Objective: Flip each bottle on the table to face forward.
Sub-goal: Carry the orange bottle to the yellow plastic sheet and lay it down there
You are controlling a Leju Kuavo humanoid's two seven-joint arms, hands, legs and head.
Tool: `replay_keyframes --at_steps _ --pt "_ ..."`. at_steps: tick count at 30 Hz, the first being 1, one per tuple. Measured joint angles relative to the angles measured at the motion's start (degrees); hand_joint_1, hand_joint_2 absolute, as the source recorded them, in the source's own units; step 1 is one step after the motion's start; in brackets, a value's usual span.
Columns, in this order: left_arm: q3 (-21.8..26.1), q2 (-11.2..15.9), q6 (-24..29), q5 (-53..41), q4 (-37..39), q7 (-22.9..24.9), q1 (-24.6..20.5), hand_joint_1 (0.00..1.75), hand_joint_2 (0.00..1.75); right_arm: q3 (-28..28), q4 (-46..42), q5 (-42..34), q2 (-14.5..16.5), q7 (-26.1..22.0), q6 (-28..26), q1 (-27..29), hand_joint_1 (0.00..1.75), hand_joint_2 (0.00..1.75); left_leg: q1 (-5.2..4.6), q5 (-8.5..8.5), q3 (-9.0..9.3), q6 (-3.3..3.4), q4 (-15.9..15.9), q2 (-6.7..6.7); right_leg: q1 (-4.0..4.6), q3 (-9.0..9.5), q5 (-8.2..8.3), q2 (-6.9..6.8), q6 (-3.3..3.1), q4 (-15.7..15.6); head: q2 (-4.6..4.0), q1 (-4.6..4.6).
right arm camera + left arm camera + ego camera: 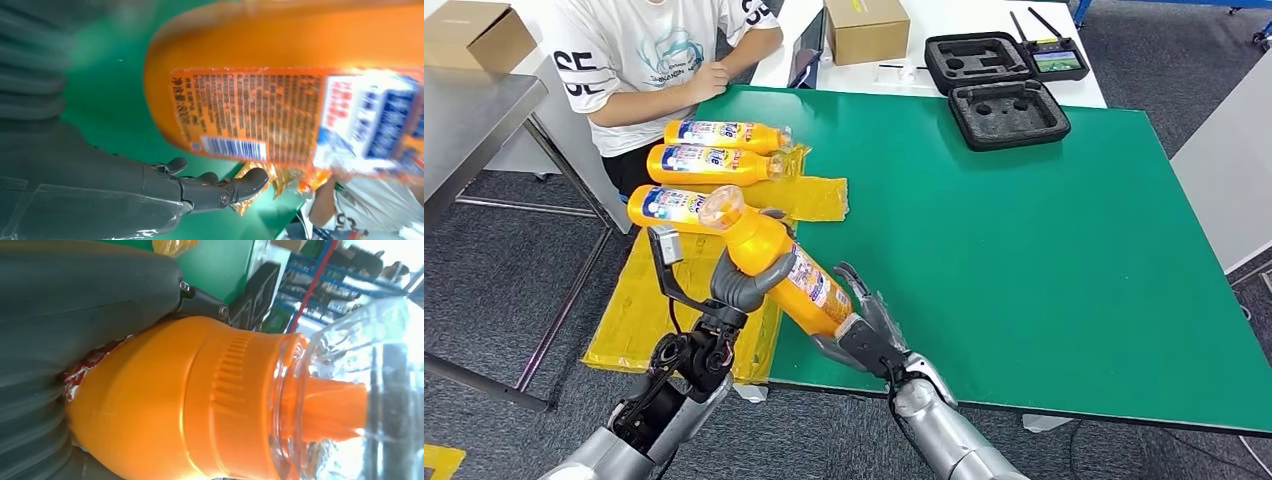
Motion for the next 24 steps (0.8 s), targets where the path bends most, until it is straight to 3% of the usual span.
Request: replay_keyframes --at_steps 7,10,14,17,24 --pt "2.3 0.3 3.9 -0.8 -0.1 -1.4 -0.1 1.75 1.75 0.0 -4.9 -4.1 0.0 -1.3 2.0 1.4 0.00 0.00 0.00 0.00 0.00 0.00 0.0 0.00 0.00 0.00 0.00 0.00 0.00 0.0 0.01 -0.01" --pt "3.5 0.4 8.3 -4.2 -0.2 -4.4 -0.2 1.75 1.75 0.3 -8.6 -8.5 -0.3 -1.3 4.0 2.6 0.00 0.00 0.00 0.00 0.00 0.00 0.0 0.01 0.00 -0.01 0.00 0.00 0.00 0.0 0.01 0.00" --pt "5.6 2.8 16.5 -19.7 -0.9 -7.1 -1.4 1.75 1.75 1.0 -19.9 -20.3 -1.3 -1.4 7.7 5.7 0.00 0.00 0.01 0.01 0.00 -0.01 0.0 0.00 0.01 -0.01 0.00 0.00 0.00 0.0 0.00 0.00" --pt "6.4 6.2 16.3 -34.5 -0.9 -5.3 -1.9 1.75 1.75 1.0 -30.3 -26.5 -2.3 -1.5 7.7 8.0 0.00 0.00 0.02 0.01 0.01 -0.01 0.0 0.03 0.02 -0.02 0.00 0.01 -0.01 0.0 0.00 -0.01" --pt "8.3 11.3 18.8 -53.7 -0.6 -0.6 0.1 1.75 1.75 0.6 -44.6 -28.3 -4.1 -1.5 7.2 11.3 0.00 0.00 0.00 0.00 -0.01 -0.01 0.0 0.03 0.00 -0.02 -0.01 0.02 -0.01 0.0 0.01 0.01"
